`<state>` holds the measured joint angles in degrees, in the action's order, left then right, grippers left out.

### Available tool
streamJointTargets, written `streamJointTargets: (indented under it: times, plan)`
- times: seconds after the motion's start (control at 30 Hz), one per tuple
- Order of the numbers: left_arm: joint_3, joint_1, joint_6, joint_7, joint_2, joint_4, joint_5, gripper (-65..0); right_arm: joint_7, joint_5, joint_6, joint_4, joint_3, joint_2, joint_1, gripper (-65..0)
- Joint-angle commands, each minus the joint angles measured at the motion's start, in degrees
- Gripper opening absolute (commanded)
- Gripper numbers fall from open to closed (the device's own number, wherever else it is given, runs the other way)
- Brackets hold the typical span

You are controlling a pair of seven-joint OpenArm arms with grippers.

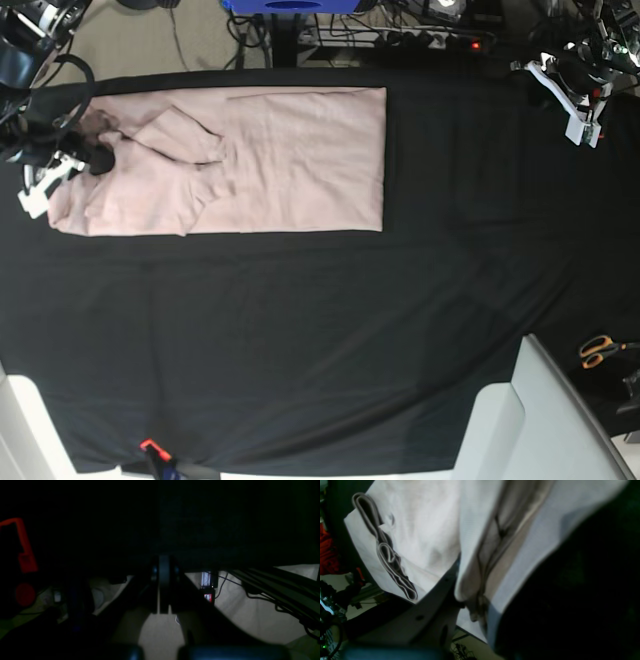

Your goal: Fold the T-shirt properly

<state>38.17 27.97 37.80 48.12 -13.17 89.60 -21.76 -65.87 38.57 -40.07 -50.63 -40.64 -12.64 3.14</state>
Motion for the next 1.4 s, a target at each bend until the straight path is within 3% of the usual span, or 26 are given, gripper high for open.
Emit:
streamJointTargets:
  times: [0.0, 0.13, 0.33, 0.6, 0.77, 0.93, 1.3, 1.37]
  plan:
    - [0.4, 0.3, 0.3, -0.7, -0.8, 0.6, -0.6, -65.0, -1.4, -1.5, 0.1, -0.6, 0.3, -0.1, 0.3, -63.8]
    - [0.5, 0.3, 0.3, -0.7, -0.8, 0.6, -0.6, -65.0, -1.3, -1.5, 0.1, -6.5, 0.3, 0.3, -1.0, -64.4]
    - [0.5, 0.5, 0.3, -0.7, -0.8, 0.6, -0.6, -65.0, -1.2, -1.6, 0.1, -26.6, 0.5, 3.5, -5.3, -64.4]
    - [0.5, 0.6, 0.3, -0.7, -0.8, 0.6, -0.6, -65.0, -1.2, -1.5, 0.1, -44.8, 11.1, 5.6, -10.7, -64.4]
    - [0.5, 0.6, 0.3, -0.7, -0.8, 0.6, -0.6, -65.0, -0.6, -1.5, 10.8, -53.9, 17.8, 8.7, -14.4, -64.4]
    - [0.5, 0.7, 0.3, -0.7, -0.8, 0.6, -0.6, -65.0, 4.5, -1.5, 21.1, -58.9, 27.2, 10.2, -18.2, -64.4]
    - [0.6, 0.7, 0.3, -0.7, -0.9, 0.6, -0.6, -65.0, 16.9, -1.6, 43.9, -58.7, 51.8, 9.5, -20.1, -64.4]
    - [0.6, 0.7, 0.3, -0.7, -0.9, 0.6, -0.6, -65.0, 18.6, -1.6, 46.6, -58.1, 55.4, 9.1, -19.6, -64.4]
